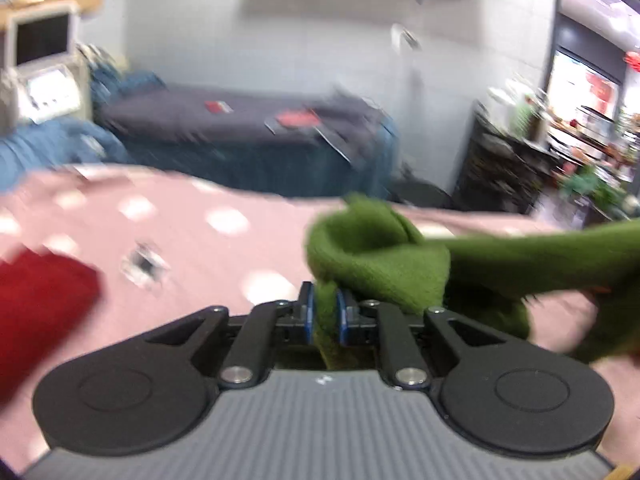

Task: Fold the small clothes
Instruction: 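Grasp the green cardigan with the left tool while the right tool grasps it too, then lift the green cardigan with both tools and shake it out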

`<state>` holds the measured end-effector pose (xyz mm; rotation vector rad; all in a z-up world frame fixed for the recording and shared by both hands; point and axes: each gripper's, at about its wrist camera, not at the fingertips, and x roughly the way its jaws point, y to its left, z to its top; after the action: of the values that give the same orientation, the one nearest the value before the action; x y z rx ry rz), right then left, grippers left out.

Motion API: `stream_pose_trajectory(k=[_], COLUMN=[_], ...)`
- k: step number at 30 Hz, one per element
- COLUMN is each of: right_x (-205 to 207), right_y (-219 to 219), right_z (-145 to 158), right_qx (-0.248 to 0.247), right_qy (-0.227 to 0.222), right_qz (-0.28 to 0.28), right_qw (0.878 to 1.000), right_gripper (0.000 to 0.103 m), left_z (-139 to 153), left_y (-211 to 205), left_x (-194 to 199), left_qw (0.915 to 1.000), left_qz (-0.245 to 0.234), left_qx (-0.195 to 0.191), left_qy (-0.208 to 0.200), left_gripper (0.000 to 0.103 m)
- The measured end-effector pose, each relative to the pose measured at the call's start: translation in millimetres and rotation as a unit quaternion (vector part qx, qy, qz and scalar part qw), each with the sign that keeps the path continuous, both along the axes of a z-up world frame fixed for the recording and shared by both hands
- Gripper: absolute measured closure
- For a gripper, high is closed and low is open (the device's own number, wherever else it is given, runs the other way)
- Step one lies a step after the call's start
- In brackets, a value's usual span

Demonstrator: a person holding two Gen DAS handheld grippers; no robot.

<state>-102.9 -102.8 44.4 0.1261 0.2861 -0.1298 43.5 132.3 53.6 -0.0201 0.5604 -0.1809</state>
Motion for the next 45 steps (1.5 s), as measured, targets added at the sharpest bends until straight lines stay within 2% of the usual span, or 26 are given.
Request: stream_pose_trajectory(k=[2,3,6,9,11,12,13,15,18,19,21,22,23,24,25,26,27,29,31,32,35,37,39,40,42,45], right_x=[-9,-15,-28,-24,-15,-9,-5,6,8,9,18,20,22,26,32,32,32,26,16,12,9,10,10,11,17,19], right_y=[1,0,-6,-5,-5,-7,-10,-20,-30,-31,-33,-34,-34,-33,-33,-28,-24,-14,3,16,59,83,100,100,97,79], right_z=[21,32,57,65,56,49,41,23,1,-4,-16,-19,-24,-30,-38,-43,-49,-55,-56,-58,-67,-77,-81,-80,-72,-53], right_qx=[-0.018,-0.021,-0.018,-0.045,-0.066,-0.067,-0.061,-0.042,-0.024,-0.025,-0.036,-0.039,-0.044,-0.056,-0.074,-0.092,-0.108,-0.116,-0.110,-0.111,-0.174,-0.222,-0.245,-0.250,-0.248,-0.262], right_qy=[-0.030,-0.045,-0.082,-0.089,-0.081,-0.068,-0.057,-0.029,0.000,0.008,0.037,0.040,0.047,0.066,0.094,0.111,0.124,0.127,0.111,0.108,0.106,0.100,0.094,0.086,0.079,0.066], right_qz=[0.000,0.000,-0.003,-0.003,-0.013,-0.017,-0.021,-0.031,-0.050,-0.055,-0.060,-0.067,-0.073,-0.078,-0.081,-0.086,-0.087,-0.055,-0.004,0.035,0.108,0.117,0.135,0.122,0.035,-0.080], right_qw=[0.999,0.999,0.996,0.995,0.994,0.995,0.996,0.998,0.998,0.998,0.997,0.996,0.995,0.993,0.990,0.986,0.983,0.983,0.988,0.987,0.973,0.963,0.955,0.957,0.965,0.960], right_gripper=[0.090,0.090,0.090,0.090,0.090,0.090,0.090,0.090,0.089,0.089,0.087,0.083,0.069,0.047,0.033,0.011,0.003,0.002,0.002,0.002,0.002,0.002,0.008,0.007,0.003,0.000], left_z=[20,29,45,28,5,-7,-19,-48,-80,-88,-104,-110,-116,-119,-122,-125,-126,-129,-132,-134,-137,-138,-138,-139,-138,-137], left_y=[15,24,51,58,58,57,52,44,23,16,6,4,2,-1,-4,-6,-8,-13,-19,-22,-32,-37,-40,-39,-33,-19], left_x=[-5,-6,1,12,12,8,8,4,-4,-6,-5,-4,-2,0,1,1,1,-1,1,2,1,-3,-4,-3,-1,7], left_qw=[0.9956,0.9928,0.9935,0.9962,0.9974,0.9979,0.9979,0.9969,0.9925,0.9910,0.9890,0.9881,0.9877,0.9872,0.9862,0.9857,0.9857,0.9852,0.9833,0.9817,0.9788,0.9773,0.9764,0.9773,0.9819,0.9878], left_qz=[0.053,0.065,0.082,0.076,0.056,0.040,0.021,-0.013,-0.067,-0.077,-0.086,-0.095,-0.096,-0.098,-0.106,-0.111,-0.113,-0.117,-0.126,-0.130,-0.134,-0.136,-0.136,-0.133,-0.117,-0.090], left_qx=[0.049,0.063,0.040,0.040,0.043,0.041,0.039,0.040,0.068,0.079,0.093,0.091,0.089,0.086,0.083,0.083,0.085,0.094,0.102,0.107,0.130,0.143,0.149,0.144,0.123,0.085], left_qy=[-0.060,-0.078,-0.068,-0.018,0.016,0.030,0.047,0.066,0.077,0.076,0.076,0.079,0.086,0.092,0.096,0.096,0.092,0.082,0.083,0.088,0.085,0.077,0.078,0.080,0.083,0.094], left_gripper=[0.103,0.103,0.103,0.097,0.087,0.072,0.051,0.029,0.019,0.012,0.007,0.007,0.007,0.007,0.007,0.007,0.007,0.011,0.029,0.033,0.046,0.065,0.083,0.085,0.088,0.090])
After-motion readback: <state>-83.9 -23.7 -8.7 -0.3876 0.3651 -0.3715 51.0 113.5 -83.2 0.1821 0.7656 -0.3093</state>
